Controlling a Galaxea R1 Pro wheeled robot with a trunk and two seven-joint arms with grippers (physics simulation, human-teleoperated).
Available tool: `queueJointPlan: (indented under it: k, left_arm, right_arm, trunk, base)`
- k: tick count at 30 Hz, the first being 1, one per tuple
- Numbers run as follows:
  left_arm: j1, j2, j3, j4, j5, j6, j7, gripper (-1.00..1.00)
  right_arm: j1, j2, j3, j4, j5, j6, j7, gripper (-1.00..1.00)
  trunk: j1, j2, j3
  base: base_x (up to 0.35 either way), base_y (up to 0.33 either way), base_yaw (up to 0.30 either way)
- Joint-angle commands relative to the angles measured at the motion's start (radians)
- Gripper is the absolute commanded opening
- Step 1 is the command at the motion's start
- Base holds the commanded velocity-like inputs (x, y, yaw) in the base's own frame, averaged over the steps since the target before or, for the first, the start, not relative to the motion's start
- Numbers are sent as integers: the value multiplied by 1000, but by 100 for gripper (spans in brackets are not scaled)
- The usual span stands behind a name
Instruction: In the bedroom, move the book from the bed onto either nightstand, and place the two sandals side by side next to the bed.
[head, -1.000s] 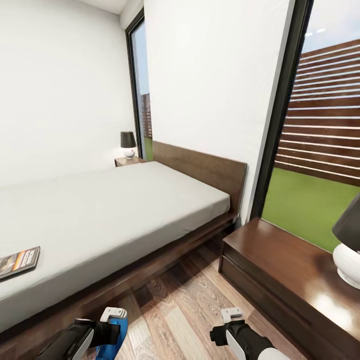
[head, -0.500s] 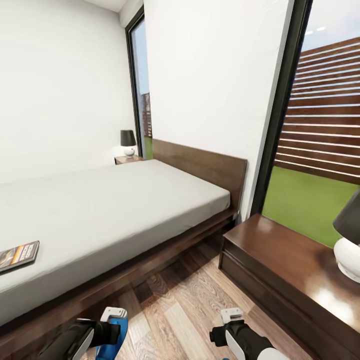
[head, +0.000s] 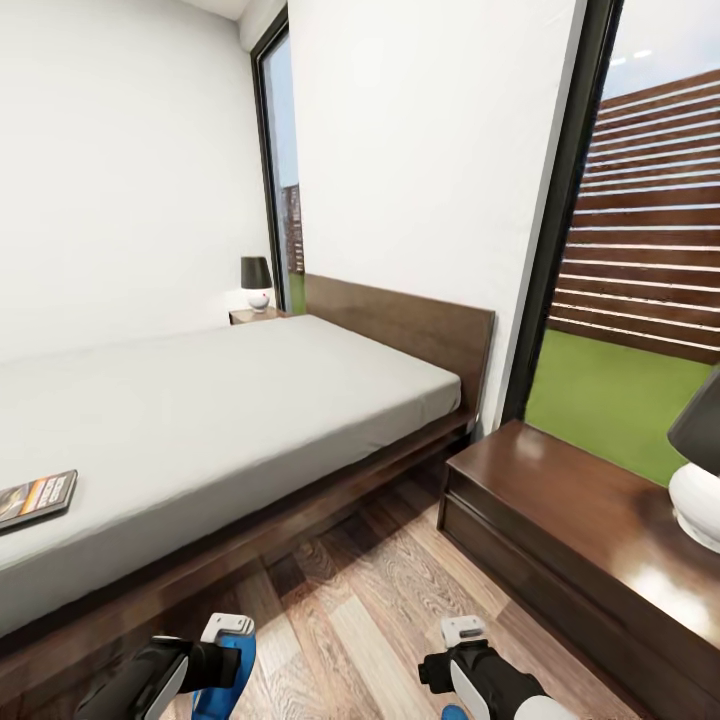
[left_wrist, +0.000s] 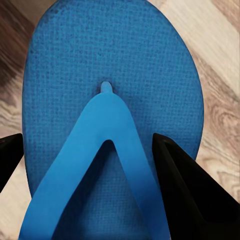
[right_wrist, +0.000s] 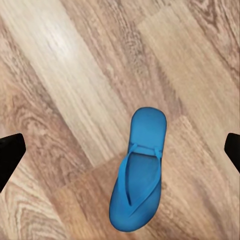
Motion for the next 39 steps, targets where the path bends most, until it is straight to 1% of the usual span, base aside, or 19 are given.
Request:
queueJointPlan:
  k: [1, 7, 39]
  left_arm:
    - [0, 1, -4, -2, 2, 4, -2, -100]
    - [-1, 1, -4, -2, 2, 1, -2, -100]
    - [-1, 1, -4, -8, 2, 1, -3, -100]
  right_arm:
    - [0, 0, 7, -2, -2, 7, -5, 100]
    - [0, 0, 7, -2, -2, 7, -5, 100]
    - [0, -3, 6, -3, -2, 7, -5, 100]
  trunk:
    - [4, -8, -4]
    - [27, -50, -23]
    - [41, -57, -147]
  base:
    - [0, 0, 0]
    - [0, 0, 0]
    - [0, 0, 0]
